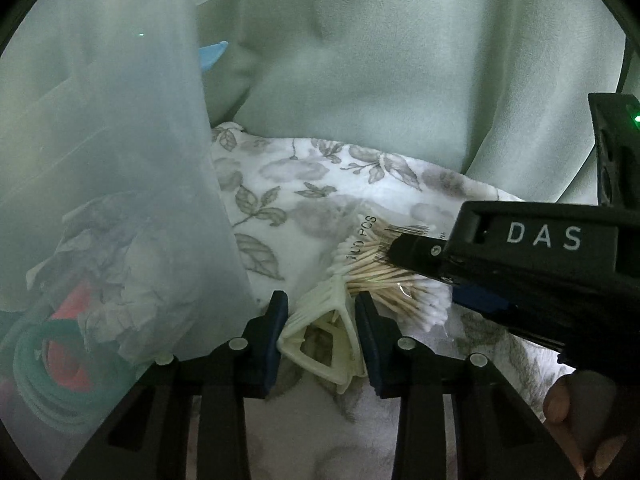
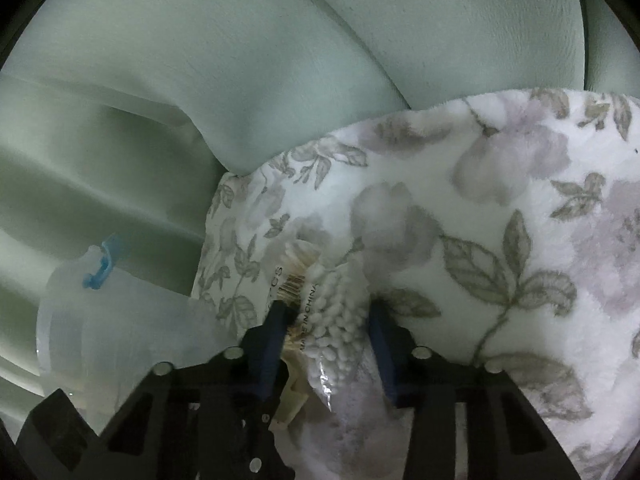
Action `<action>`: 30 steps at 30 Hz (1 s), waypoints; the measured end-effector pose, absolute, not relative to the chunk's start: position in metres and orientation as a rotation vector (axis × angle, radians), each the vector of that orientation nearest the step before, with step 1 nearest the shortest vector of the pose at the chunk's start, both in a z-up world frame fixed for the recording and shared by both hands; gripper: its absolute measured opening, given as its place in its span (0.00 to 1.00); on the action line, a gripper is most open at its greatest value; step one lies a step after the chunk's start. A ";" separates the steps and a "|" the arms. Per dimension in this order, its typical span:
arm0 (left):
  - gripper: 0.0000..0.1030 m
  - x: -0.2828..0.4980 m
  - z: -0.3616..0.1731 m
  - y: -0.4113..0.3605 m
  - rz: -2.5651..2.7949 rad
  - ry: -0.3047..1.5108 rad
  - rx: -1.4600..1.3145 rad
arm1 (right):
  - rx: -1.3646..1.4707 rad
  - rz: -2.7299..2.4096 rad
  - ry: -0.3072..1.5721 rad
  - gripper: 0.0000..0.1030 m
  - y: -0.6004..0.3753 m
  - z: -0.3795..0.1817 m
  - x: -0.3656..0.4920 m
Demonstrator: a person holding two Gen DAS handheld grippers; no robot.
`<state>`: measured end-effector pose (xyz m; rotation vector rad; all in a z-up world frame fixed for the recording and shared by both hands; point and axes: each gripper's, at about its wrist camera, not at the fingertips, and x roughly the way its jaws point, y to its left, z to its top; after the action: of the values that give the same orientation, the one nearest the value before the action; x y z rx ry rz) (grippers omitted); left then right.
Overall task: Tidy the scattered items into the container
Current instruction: 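Close the left gripper on the white plastic clip while the right gripper grasps the bead bag, then lift and carry the white clip and bead bag over the clear box with both grippers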
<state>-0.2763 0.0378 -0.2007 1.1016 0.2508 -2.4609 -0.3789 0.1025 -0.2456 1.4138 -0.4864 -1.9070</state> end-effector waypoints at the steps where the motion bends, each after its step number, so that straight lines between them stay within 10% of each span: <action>1: 0.35 -0.276 -0.201 0.038 -2.465 0.252 1.101 | 1.415 -1.908 -0.493 0.37 0.102 -0.246 -0.379; 30: 0.31 -0.191 -0.144 0.075 -2.675 0.071 1.264 | 1.327 -2.237 -0.951 0.29 0.267 -0.188 -0.217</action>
<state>-0.1914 0.0749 -0.1437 1.2637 0.0707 -2.6754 -0.2172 0.2672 -0.1880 1.3266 -0.9509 -2.2366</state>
